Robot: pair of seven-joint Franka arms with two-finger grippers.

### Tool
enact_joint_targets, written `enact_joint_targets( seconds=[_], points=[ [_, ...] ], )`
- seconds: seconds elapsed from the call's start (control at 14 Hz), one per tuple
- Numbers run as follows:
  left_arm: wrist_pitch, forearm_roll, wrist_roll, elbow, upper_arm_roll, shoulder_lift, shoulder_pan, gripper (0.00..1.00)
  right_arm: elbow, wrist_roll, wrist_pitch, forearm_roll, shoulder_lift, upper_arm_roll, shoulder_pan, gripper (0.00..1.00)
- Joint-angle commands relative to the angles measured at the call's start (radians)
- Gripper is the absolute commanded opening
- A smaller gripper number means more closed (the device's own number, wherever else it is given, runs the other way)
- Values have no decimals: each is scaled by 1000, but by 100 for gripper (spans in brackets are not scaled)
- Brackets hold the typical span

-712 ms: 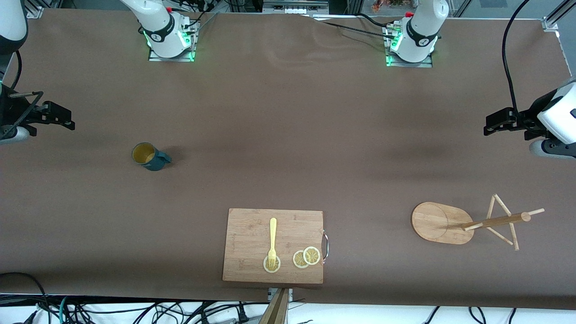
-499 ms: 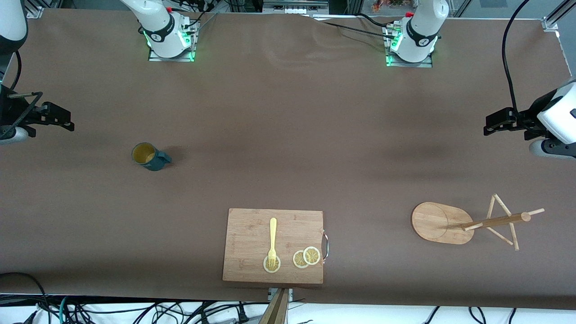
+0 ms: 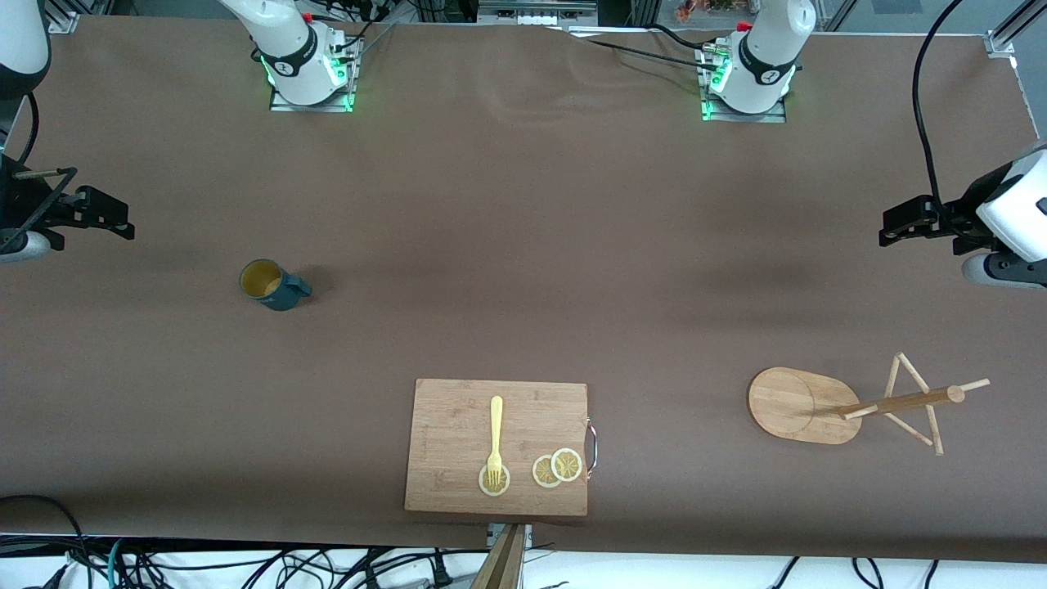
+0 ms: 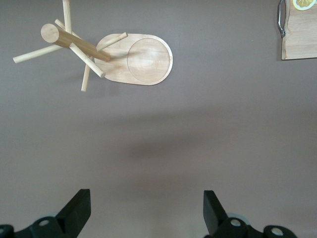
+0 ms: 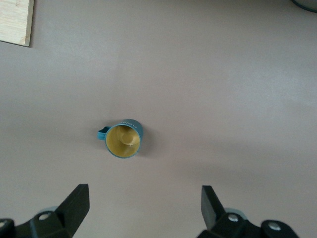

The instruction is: Pass cup and hang on rack

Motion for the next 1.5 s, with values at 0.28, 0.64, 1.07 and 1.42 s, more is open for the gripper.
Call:
enact_joint_targets(
  seconds=[0.28,0.64,1.07,1.42],
  points=[
    [-11,10,-11,36,1,16,-5,100,2,14,-9,-2,-12,-1,7,100],
    [-11,10,-11,36,1,16,-5,100,1,15,-54,-2,-9,-6,15,100],
    [-11,10,-12,36,1,16,-5,100,-10,17,-55,2,17,-30,0,100],
    [-11,10,-14,36,1,17,-5,100,-16,18,-51,2,58,-18,32,100]
  ],
)
